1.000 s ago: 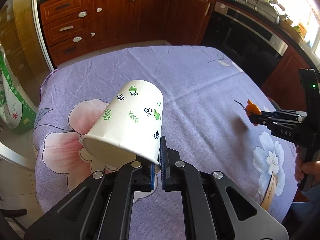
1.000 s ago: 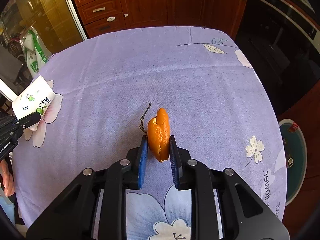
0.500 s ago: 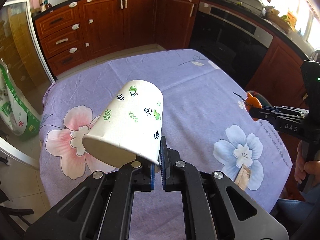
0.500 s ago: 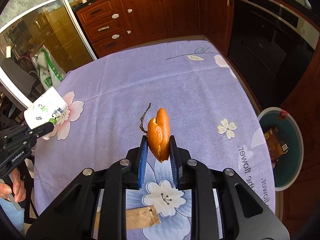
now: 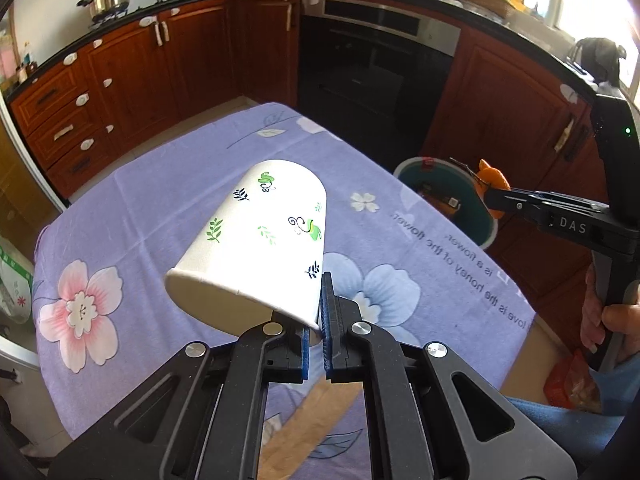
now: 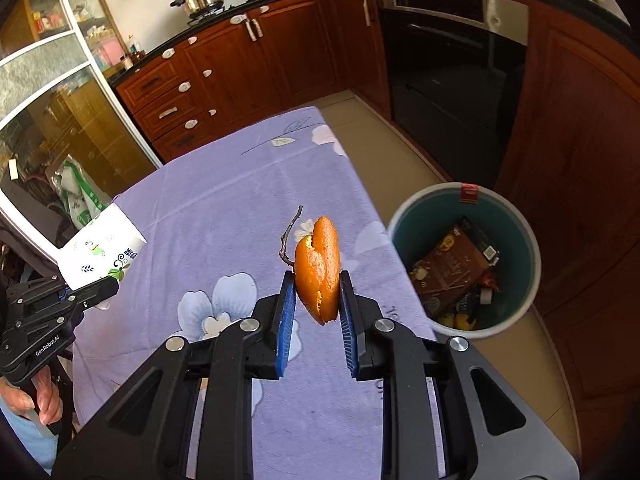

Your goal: Collect trash

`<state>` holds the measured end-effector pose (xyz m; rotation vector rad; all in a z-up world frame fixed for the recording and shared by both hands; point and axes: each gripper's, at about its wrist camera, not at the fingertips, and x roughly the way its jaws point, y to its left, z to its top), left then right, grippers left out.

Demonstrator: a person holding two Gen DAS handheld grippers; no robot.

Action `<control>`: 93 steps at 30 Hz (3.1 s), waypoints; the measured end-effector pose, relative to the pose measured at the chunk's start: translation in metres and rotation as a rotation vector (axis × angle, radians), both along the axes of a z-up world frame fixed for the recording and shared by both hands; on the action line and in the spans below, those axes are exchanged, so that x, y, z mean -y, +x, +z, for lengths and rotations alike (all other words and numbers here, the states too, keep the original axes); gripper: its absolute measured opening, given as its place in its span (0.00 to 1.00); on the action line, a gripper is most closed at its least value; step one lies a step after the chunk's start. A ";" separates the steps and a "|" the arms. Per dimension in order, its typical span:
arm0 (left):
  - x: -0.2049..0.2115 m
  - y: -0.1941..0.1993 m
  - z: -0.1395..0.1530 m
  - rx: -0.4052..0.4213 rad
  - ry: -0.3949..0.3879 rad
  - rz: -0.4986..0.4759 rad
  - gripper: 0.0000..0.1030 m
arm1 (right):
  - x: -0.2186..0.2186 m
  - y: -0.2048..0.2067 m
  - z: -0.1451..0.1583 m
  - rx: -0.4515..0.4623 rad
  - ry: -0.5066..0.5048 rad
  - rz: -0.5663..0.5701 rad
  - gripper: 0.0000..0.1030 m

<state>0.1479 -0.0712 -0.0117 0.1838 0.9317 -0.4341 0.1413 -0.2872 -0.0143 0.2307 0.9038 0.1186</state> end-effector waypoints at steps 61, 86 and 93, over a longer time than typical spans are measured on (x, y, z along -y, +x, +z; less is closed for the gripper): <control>0.237 0.098 -0.072 -0.163 0.018 -0.232 0.92 | 0.171 0.068 -0.037 -0.045 0.104 -0.204 0.78; 0.191 0.038 -0.046 -0.106 0.059 -0.157 0.96 | 0.160 -0.005 -0.003 -0.109 -0.044 -0.155 0.93; 0.161 0.017 -0.041 -0.112 0.040 -0.083 0.96 | 0.148 -0.032 -0.001 -0.148 -0.183 -0.152 0.93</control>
